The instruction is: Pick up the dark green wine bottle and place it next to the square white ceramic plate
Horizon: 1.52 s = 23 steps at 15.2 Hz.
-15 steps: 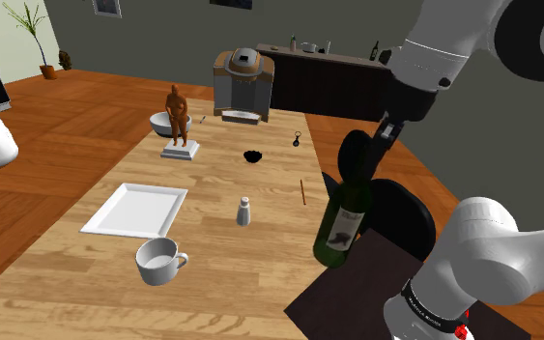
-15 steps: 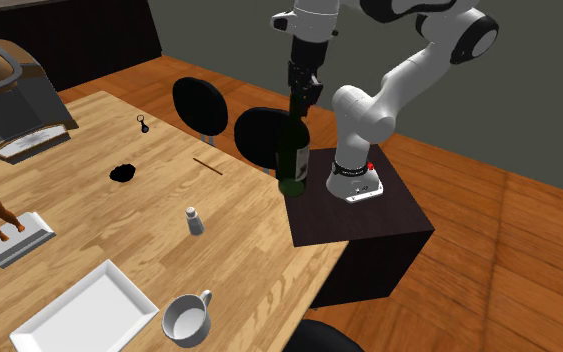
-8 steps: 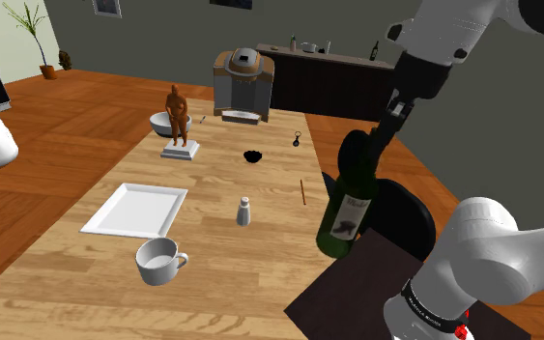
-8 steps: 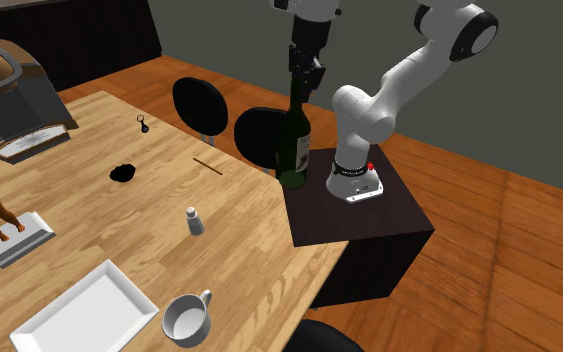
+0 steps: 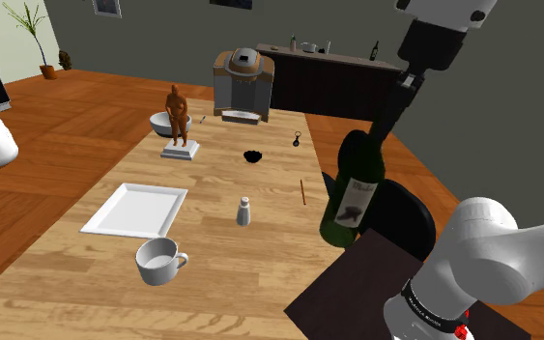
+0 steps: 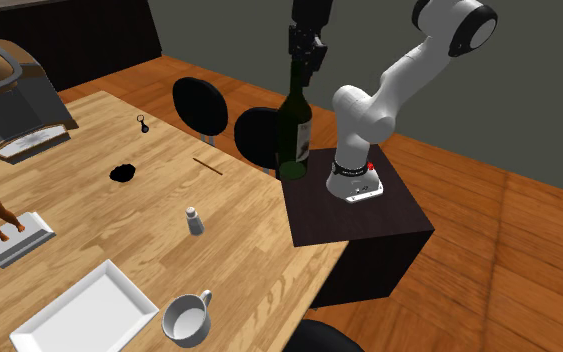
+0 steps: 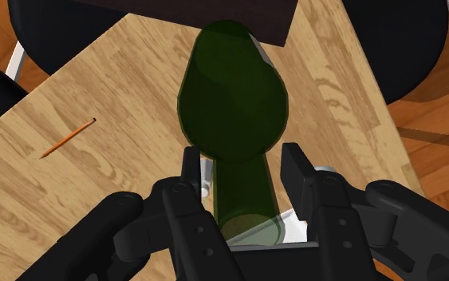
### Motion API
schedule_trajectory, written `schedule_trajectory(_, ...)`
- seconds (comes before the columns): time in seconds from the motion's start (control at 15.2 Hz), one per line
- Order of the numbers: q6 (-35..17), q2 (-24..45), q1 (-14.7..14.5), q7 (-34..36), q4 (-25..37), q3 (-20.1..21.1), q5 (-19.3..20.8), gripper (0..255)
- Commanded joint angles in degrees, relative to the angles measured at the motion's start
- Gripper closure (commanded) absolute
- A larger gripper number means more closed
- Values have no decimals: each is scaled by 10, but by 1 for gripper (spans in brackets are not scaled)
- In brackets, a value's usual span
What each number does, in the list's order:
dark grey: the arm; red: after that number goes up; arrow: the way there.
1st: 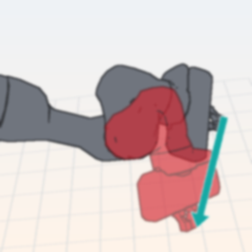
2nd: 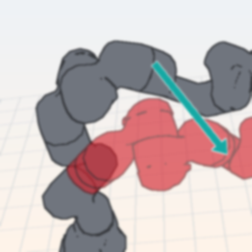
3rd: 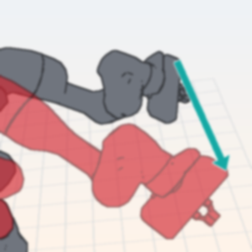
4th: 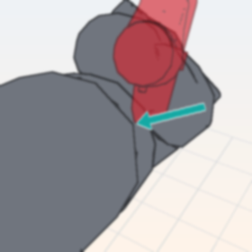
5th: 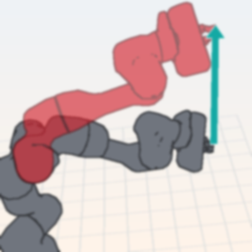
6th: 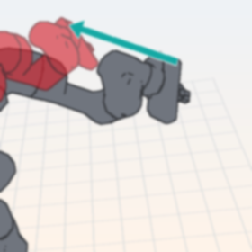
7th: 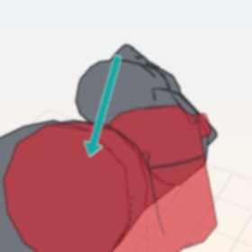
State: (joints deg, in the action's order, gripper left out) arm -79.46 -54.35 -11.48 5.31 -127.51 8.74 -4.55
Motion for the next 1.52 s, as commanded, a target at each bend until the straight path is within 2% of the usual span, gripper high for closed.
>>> schedule_trajectory(0.0, 14, 8, 1, 0, 22, -2, 2, 255)
schedule_trajectory(1.45, 157, 131, 13, 3, 288, -5, 14, 255)
